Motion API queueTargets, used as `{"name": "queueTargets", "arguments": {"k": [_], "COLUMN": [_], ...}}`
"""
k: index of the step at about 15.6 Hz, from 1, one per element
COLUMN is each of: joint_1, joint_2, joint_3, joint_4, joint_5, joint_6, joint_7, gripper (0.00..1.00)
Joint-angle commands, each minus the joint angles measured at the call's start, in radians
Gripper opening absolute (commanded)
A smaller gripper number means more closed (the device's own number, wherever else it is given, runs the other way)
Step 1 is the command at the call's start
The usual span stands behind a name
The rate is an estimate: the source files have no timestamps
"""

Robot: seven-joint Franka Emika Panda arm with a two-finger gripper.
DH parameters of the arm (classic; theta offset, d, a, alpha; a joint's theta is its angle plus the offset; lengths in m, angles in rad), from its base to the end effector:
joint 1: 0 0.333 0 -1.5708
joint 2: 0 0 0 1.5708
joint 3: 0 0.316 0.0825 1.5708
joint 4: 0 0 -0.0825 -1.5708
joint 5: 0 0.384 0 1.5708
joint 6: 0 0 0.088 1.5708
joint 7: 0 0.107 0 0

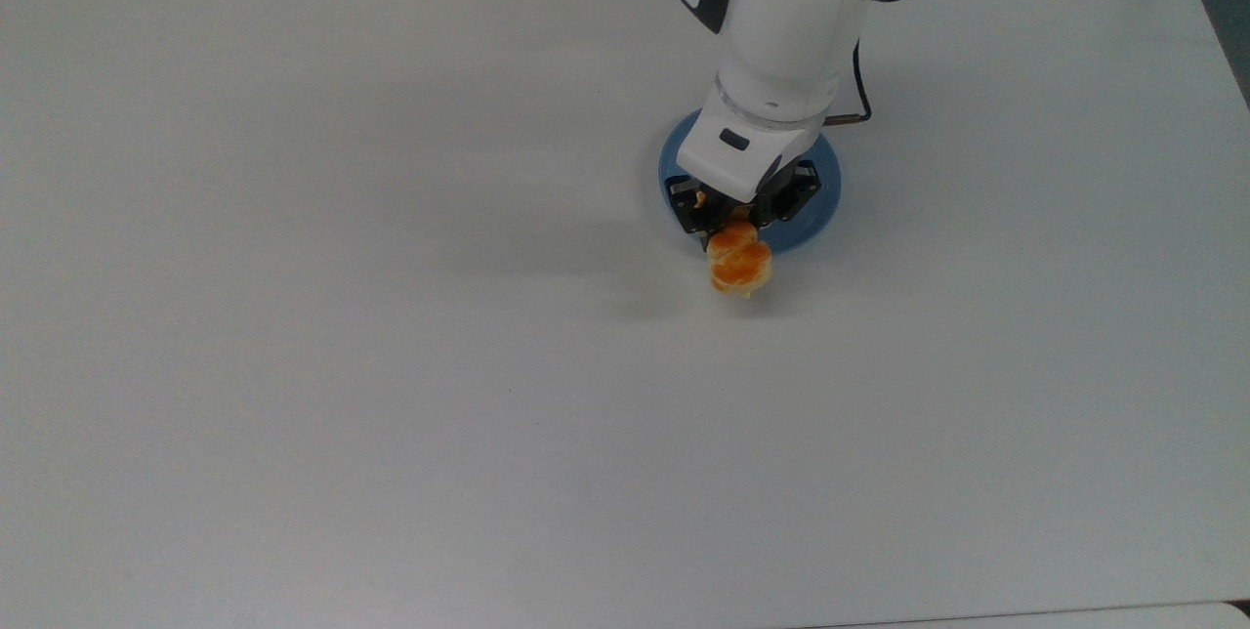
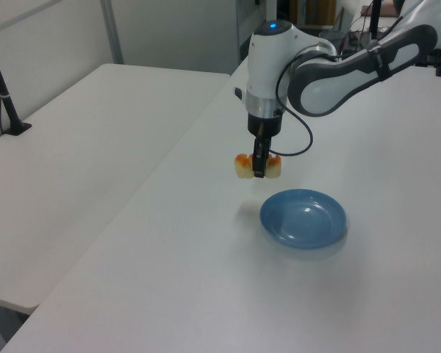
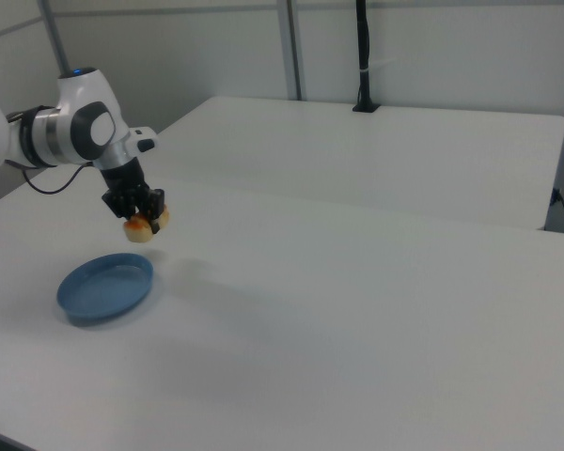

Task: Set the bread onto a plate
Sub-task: 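Lower the bread roll onto the blue plate and open the gripper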

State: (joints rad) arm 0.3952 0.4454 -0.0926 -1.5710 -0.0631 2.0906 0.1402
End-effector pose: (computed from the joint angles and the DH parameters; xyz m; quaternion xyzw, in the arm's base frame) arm 0.6554 0.2103 0.3927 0.9931 0.1007 0.0474 0.0382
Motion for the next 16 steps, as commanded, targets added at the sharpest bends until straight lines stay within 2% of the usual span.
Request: {"name": "queueTargets", "arguments": {"k": [1, 3, 5, 12, 15, 16], "joint_1": [0.057, 0.074, 0.073, 0.08, 0.079, 0.077], "joint_2": [-0.063, -0.12, -0.166, -0.11, -0.097, -0.096], "joint_3": [-0.009, -0.003, 0.033, 0.06, 0.077, 0.077], "joint_4": [-0.059, -0.14, -0.207, -0.233, -0.231, -0.231], "joint_5": [0.005, 0.008, 0.008, -0.007, -0.02, -0.023], "joint_6": [-0.075, -0.07, -0.066, -0.018, 0.008, 0.009], "joint_7": [0.021, 0.019, 0.018, 0.116, 0.154, 0.159], "gripper": [0.38, 0.38, 0.38, 0.39, 0.45, 0.49]}}
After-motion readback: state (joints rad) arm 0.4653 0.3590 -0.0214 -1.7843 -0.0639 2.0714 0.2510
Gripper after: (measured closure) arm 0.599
